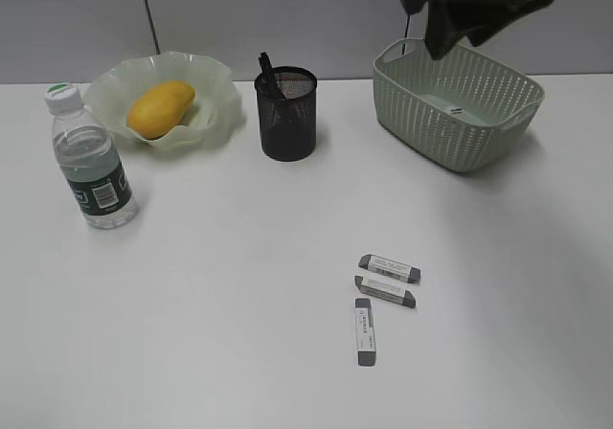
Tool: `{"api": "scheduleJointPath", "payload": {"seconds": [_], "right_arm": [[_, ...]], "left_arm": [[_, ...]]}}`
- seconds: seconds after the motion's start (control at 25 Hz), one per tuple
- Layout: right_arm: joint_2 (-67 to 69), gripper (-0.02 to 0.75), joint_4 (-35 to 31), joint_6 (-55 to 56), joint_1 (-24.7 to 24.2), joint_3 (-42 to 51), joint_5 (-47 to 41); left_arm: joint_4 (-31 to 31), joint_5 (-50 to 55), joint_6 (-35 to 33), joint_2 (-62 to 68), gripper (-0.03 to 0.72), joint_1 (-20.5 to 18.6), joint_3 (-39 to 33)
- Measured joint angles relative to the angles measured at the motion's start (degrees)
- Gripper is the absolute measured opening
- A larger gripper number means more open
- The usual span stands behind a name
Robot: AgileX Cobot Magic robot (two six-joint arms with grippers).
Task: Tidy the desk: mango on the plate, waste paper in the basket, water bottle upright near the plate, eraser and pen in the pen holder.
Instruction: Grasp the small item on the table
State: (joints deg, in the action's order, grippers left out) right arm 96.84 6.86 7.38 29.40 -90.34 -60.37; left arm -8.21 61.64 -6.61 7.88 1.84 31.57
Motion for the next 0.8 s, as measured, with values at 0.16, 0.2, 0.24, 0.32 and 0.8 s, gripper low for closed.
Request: {"api": "scheduleJointPath", "payload": {"seconds": [0.16,0.2,0.24,0.32,0.8], "right_arm": [[-0.47,0.354,-2.75,-5.87,-3.35,-0.71,-8.03],[-0.53,0.354,-4.36,-7.38,-4.84,-0.71,-8.54],[-0.66,0.354,-5.83,-8.80,-6.53,-0.71,-8.64],[-1.13,0.354,-8.63,-10.71,-9.84,-0.71,-8.77],[-9.16,0.355,-10.03,-15.39,-28.63,4.91,-8.84]], "left_arm": [[-0.69,0.00,0.00,9.54,0.445,0.00,4.43],[-1.31,0.00,0.03,12.05,0.445,0.00,5.50],[-2.29,-0.06,0.15,14.08,0.445,0.00,6.77],[-4.67,-0.06,0.43,18.80,0.445,0.05,9.12],[-6.05,-1.20,4.68,49.39,0.445,18.01,20.26]]}}
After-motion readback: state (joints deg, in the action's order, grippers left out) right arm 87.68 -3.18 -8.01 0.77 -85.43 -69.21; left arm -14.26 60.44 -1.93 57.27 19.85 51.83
